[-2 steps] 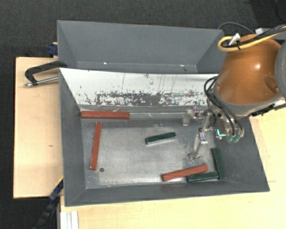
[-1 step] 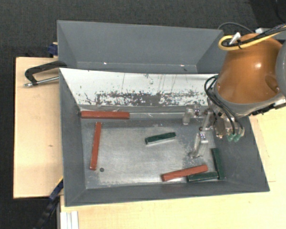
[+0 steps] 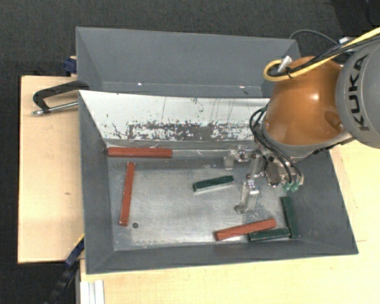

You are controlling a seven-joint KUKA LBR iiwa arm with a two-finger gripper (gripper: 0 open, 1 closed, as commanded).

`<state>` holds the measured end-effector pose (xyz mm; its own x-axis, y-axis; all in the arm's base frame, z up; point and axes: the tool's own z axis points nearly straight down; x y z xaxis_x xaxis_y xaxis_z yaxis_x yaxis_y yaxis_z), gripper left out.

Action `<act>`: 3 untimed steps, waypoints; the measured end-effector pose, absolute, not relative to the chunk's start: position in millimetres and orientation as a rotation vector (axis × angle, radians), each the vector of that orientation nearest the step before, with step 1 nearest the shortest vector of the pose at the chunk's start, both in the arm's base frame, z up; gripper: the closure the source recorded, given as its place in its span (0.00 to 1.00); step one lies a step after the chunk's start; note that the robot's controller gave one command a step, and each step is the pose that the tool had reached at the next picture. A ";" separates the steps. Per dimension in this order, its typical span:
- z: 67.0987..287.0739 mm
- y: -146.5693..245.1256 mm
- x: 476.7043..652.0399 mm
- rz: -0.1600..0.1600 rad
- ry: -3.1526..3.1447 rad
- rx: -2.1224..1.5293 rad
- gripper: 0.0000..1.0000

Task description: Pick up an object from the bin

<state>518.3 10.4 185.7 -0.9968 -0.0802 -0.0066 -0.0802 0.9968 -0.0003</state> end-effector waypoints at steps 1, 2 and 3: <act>119.0 26.9 524.7 0.002 3.133 -0.110 0.00; 71.1 29.4 588.0 0.002 3.115 -0.362 1.00; 71.1 29.4 588.0 0.002 3.115 -0.361 1.00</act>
Offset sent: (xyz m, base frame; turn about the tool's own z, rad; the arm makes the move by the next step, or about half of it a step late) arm 0.0684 0.0179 -0.1157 -0.1519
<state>588.0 29.4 71.1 -0.9734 -0.2289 -0.0056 -0.2289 0.9735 0.0007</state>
